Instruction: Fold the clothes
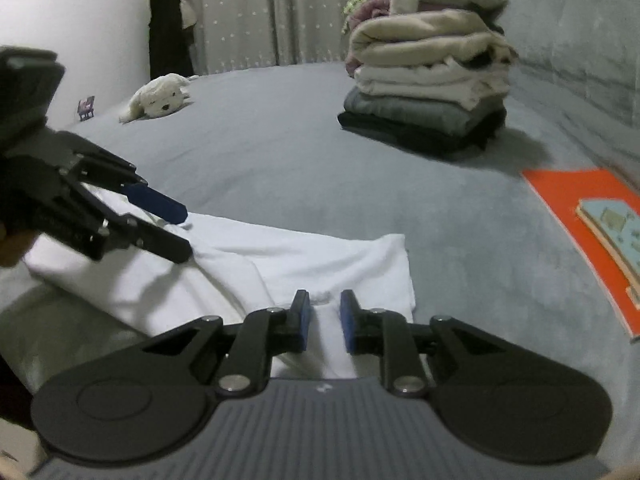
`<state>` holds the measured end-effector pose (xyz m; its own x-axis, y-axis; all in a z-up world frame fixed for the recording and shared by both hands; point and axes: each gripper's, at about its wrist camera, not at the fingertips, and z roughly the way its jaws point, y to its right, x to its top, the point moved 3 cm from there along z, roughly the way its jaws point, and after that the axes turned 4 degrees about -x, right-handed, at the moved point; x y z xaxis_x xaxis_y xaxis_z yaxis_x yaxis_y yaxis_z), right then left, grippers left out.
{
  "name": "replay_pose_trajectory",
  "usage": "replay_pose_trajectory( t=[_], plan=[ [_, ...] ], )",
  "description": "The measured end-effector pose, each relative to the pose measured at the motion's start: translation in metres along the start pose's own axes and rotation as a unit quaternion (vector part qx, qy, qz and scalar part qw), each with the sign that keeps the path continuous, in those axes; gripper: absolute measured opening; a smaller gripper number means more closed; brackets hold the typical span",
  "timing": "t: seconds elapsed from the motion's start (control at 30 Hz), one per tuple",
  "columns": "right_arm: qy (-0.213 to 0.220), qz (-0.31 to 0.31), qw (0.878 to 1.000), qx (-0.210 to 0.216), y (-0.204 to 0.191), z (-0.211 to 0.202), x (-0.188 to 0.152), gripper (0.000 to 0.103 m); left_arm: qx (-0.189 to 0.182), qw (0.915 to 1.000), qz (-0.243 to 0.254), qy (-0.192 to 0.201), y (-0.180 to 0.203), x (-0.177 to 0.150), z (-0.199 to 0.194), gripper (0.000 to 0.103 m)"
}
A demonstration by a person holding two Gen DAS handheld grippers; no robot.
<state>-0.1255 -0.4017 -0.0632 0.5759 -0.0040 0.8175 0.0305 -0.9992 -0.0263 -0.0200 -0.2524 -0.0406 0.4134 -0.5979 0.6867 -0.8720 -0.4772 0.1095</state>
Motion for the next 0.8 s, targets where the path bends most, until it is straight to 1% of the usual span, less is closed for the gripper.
replay_pose_trajectory(
  t=[0.03, 0.13, 0.17, 0.2, 0.3, 0.33, 0.37, 0.4, 0.5, 0.57, 0.7, 0.8],
  plan=[
    [0.004, 0.001, 1.0, 0.002, 0.0, -0.003, -0.001, 0.003, -0.001, 1.0, -0.004, 0.0, -0.003, -0.002, -0.001, 0.052],
    [0.021, 0.012, 1.0, -0.005, 0.005, -0.012, -0.003, 0.001, -0.006, 1.0, -0.002, -0.001, -0.007, -0.007, -0.004, 0.048],
    [0.028, 0.019, 0.999, -0.012, 0.008, -0.017, -0.003, 0.001, -0.007, 1.0, 0.0, 0.0, -0.007, -0.008, -0.005, 0.042],
    [0.036, 0.027, 0.999, -0.019, 0.011, -0.022, -0.003, 0.001, -0.008, 1.0, 0.003, 0.001, -0.007, -0.009, -0.006, 0.032],
    [0.072, 0.057, 0.995, -0.035, 0.021, -0.04, 0.001, 0.001, -0.008, 0.9999, 0.009, 0.006, -0.006, -0.01, -0.007, 0.017],
    [0.085, 0.065, 0.994, -0.039, 0.023, -0.046, 0.003, 0.001, -0.007, 0.9999, 0.011, 0.011, -0.005, -0.01, -0.008, 0.014],
    [0.095, 0.07, 0.992, -0.043, 0.023, -0.051, 0.005, 0.001, -0.005, 0.9998, 0.011, 0.017, -0.004, -0.01, -0.01, 0.008],
    [0.104, 0.073, 0.991, -0.047, 0.023, -0.054, 0.008, 0.001, -0.005, 0.9997, 0.009, 0.024, -0.004, -0.009, -0.012, 0.006],
    [0.124, 0.073, 0.988, -0.061, 0.021, -0.06, 0.017, 0.0, -0.004, 0.999, 0.002, 0.044, -0.004, -0.007, -0.019, 0.005],
    [0.124, 0.072, 0.987, -0.068, 0.02, -0.059, 0.024, 0.0, 0.0, 0.9986, -0.002, 0.052, -0.004, -0.005, -0.021, 0.004],
    [0.098, 0.072, 0.988, -0.095, 0.025, -0.038, 0.034, 0.0, 0.017, 0.9982, -0.002, 0.058, -0.007, -0.001, -0.015, 0.004],
    [0.06, 0.062, 0.99, -0.115, 0.028, -0.017, 0.036, 0.0, 0.026, 0.9983, -0.01, 0.051, -0.012, -0.004, -0.004, 0.005]
  ],
)
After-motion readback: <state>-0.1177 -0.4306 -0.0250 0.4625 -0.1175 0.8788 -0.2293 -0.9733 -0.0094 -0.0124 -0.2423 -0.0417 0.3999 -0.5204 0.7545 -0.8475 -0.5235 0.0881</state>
